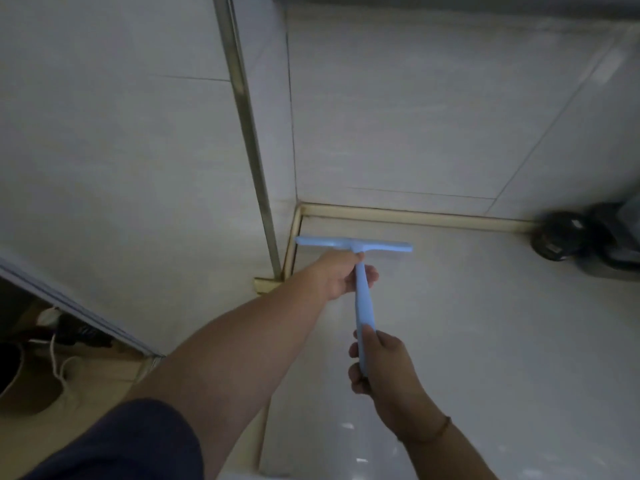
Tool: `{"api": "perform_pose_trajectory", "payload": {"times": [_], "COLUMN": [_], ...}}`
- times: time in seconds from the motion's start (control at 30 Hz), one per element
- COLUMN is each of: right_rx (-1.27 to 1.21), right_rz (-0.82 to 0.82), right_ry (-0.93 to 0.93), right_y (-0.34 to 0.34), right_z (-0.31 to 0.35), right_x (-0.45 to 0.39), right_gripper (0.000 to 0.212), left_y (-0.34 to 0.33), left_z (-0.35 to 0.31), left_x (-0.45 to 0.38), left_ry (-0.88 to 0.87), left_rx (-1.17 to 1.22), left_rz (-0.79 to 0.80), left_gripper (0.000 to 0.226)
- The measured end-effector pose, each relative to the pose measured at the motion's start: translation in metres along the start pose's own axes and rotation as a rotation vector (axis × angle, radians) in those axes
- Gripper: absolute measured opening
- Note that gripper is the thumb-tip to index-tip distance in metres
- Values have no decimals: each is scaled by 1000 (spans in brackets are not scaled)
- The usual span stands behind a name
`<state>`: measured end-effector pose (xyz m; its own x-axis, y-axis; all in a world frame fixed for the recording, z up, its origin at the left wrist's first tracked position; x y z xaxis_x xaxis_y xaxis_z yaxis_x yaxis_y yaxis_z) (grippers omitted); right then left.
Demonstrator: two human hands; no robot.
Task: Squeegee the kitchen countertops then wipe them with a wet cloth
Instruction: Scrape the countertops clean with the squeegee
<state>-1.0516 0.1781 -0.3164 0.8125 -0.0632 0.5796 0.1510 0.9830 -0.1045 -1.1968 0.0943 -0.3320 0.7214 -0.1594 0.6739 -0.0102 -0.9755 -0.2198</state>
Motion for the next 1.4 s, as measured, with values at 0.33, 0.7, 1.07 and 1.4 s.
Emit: {"api": "perform_pose_trajectory", "payload": {"times": [0.33, 0.7, 1.07, 1.4], "right_rx": [-19, 47, 91, 193], "right_rz": [-26, -176, -181, -217], "right_ry": [-77, -157, -161, -134], "right_y": [-29, -28, -11, 9], "right_z": [25, 4, -53, -113], "right_x": [-93, -101, -27, 59], "right_gripper": [26, 34, 24, 58], "left_y": [7, 12, 13, 11], "left_z": [-41, -35, 33, 102], "left_x": [-92, -108, -47, 39], "left_ry": [-28, 74, 150, 157], "left_rx": [-95, 32, 36, 22], "left_rz": [-64, -88, -89, -132], "left_gripper": [21, 10, 7, 14]}}
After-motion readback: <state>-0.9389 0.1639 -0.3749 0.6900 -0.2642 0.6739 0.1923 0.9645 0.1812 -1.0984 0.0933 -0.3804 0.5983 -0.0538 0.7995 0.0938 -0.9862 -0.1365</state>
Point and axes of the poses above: each hand's wrist, its own x-axis away from the middle knuckle, its own y-axis out of the back of the hand, z = x × y, the point moved 5 cm from there along -x, towards the middle knuckle, and after that the axes turned 4 degrees about -x, right-handed, at the moved point
